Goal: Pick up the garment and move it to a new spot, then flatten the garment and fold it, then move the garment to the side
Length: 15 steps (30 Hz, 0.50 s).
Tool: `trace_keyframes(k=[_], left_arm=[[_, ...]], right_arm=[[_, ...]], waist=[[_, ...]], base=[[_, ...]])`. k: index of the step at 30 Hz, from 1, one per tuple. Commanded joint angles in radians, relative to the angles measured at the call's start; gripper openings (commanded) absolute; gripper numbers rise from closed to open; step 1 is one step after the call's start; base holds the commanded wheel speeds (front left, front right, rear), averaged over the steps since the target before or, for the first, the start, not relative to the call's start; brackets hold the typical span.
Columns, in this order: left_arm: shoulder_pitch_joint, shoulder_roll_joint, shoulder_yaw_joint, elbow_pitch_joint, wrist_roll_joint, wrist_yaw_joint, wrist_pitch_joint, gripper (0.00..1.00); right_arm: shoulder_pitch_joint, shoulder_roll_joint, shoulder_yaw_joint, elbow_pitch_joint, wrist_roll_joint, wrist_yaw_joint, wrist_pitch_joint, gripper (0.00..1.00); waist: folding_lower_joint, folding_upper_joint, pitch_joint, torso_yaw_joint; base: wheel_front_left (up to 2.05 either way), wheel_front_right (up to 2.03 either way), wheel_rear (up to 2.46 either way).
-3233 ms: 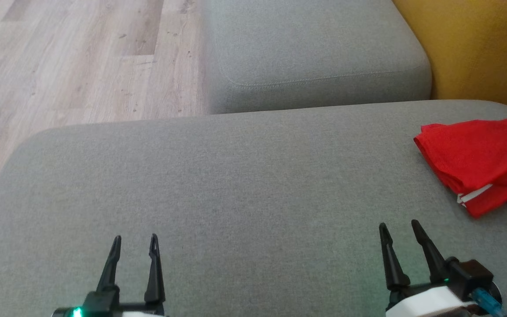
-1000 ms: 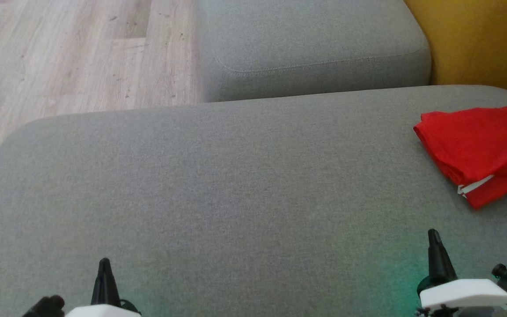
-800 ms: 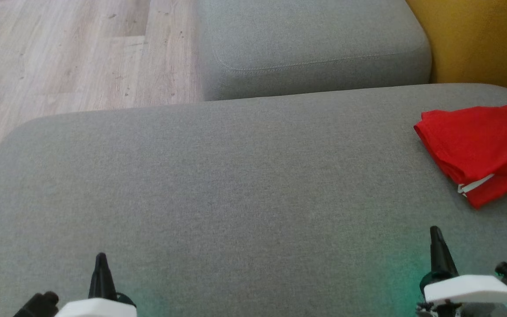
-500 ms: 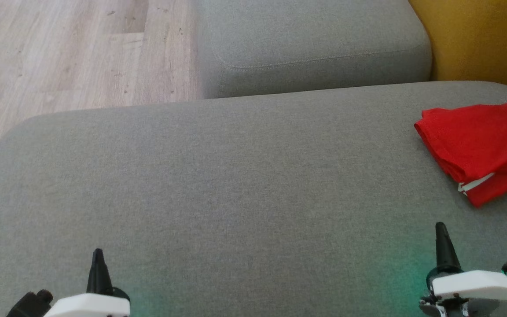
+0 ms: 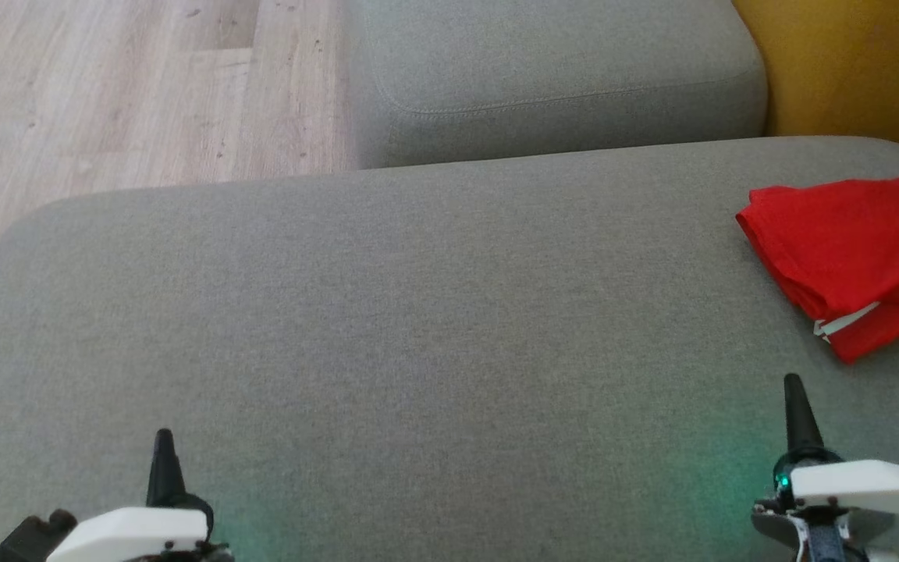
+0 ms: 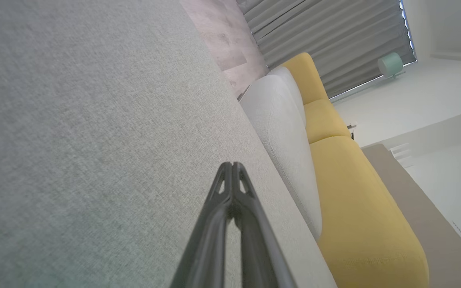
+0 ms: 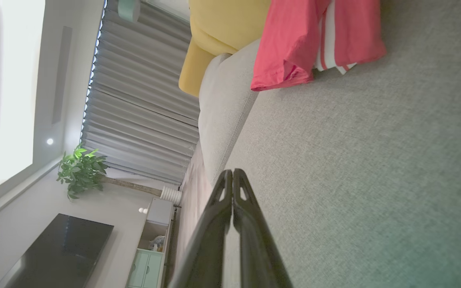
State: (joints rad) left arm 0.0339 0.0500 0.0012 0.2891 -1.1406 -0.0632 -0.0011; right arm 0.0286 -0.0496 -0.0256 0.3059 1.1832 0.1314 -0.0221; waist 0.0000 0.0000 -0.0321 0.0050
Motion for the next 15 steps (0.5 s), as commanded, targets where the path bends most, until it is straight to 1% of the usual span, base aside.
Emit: trace_keyframes(k=[1,15], left_arm=[[-0.059,0.001,0.031,-0.034,-0.019,-0.010,0.003,0.00],[-0.092,0.001,0.064,-0.038,-0.198,-0.033,0.048,0.00]], right_arm=[[-0.058,-0.020,0.007,-0.039,0.022,-0.001,0.004,0.00],[-0.088,-0.020,-0.020,-0.048,0.192,-0.001,0.048,0.00]], waist=[[0.0000,0.0000,0.000,0.000],[0.0000,0.0000,0.014,-0.002]], base=[[0.00,0.00,0.00],[0.00,0.00,0.00]])
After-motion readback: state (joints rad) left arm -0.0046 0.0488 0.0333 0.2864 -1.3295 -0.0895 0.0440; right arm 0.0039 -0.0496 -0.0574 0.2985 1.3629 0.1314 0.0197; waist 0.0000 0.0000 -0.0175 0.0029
